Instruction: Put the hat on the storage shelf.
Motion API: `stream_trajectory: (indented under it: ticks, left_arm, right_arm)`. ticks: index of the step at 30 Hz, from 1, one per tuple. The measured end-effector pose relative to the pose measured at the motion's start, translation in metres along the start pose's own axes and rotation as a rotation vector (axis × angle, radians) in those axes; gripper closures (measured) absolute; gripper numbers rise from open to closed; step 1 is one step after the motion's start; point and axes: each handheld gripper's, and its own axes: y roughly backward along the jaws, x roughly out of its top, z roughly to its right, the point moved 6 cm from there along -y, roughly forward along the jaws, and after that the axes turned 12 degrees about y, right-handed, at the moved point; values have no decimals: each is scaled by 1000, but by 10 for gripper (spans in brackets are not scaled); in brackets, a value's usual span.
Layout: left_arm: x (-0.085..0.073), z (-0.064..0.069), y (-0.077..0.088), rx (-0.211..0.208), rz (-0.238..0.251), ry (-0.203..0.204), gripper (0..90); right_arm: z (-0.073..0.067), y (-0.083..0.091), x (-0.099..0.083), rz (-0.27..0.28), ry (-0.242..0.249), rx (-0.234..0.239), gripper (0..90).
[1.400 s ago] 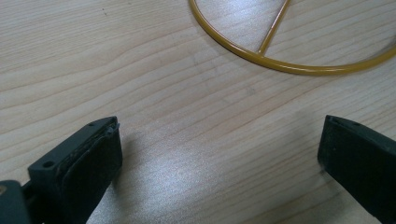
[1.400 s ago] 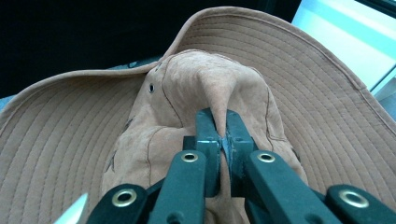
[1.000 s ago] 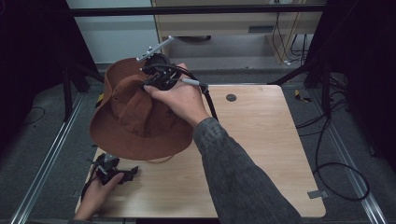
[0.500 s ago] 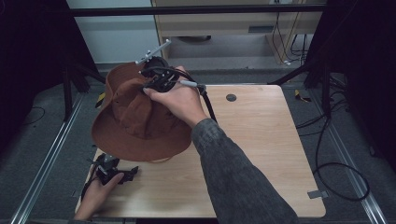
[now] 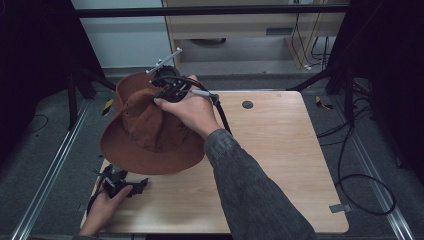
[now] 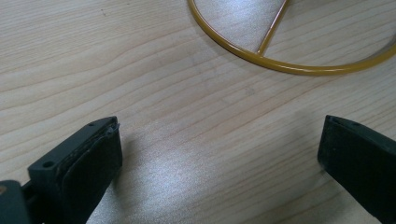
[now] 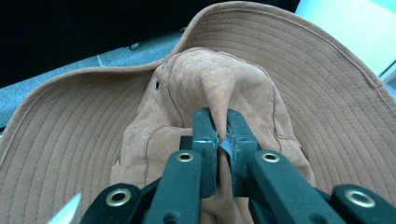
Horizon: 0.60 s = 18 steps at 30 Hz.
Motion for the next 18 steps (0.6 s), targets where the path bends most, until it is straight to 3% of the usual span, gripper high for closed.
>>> stream_trajectory:
  ticks: [14,18]
  left_arm:
    - [0,0,0,0,0,-1,0]
    - [0,0,0,0,0,1,0]
  right_arm:
    - [-1,-6,-3,-5,-8,5,837]
    - [-6,-8,3,-6,12,8,834]
